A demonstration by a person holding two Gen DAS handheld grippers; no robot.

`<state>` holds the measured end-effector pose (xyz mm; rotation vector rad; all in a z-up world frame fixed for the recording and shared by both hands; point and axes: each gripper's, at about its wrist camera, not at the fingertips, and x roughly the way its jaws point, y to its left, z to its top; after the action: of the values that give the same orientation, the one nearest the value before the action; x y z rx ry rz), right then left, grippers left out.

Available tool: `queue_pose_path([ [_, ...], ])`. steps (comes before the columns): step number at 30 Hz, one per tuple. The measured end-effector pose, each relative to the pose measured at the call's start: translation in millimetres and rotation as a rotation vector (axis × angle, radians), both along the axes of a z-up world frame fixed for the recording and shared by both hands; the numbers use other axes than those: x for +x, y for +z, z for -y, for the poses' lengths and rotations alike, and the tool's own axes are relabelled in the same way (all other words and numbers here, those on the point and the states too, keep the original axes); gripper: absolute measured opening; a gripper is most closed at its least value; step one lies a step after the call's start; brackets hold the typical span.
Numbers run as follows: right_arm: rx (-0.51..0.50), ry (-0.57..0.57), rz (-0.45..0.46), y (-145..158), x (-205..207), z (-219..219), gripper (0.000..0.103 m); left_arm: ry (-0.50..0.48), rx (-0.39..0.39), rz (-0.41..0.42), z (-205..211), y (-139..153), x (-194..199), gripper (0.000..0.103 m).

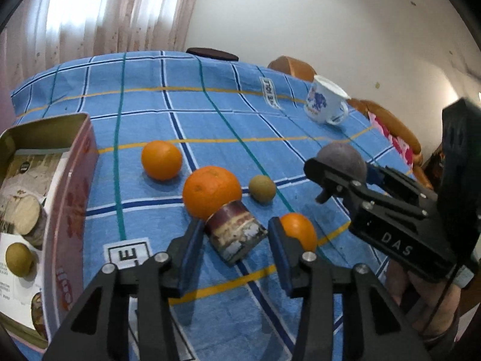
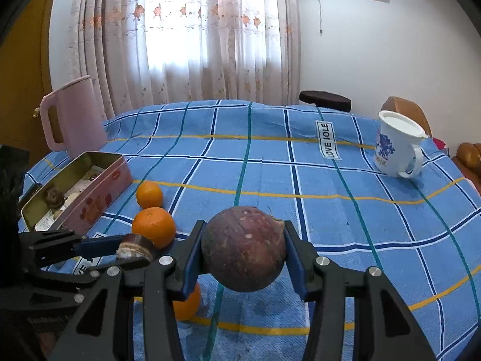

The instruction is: Organize fruits

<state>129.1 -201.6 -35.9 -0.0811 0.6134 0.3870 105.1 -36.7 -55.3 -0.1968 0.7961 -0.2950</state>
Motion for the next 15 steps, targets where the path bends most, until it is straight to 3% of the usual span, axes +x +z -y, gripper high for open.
queue_pose_path([
  [15,0.090,0.039,0.065,9,-12,11,0.051,0.084,0.055,0.177,-5,22,-28,0.046],
])
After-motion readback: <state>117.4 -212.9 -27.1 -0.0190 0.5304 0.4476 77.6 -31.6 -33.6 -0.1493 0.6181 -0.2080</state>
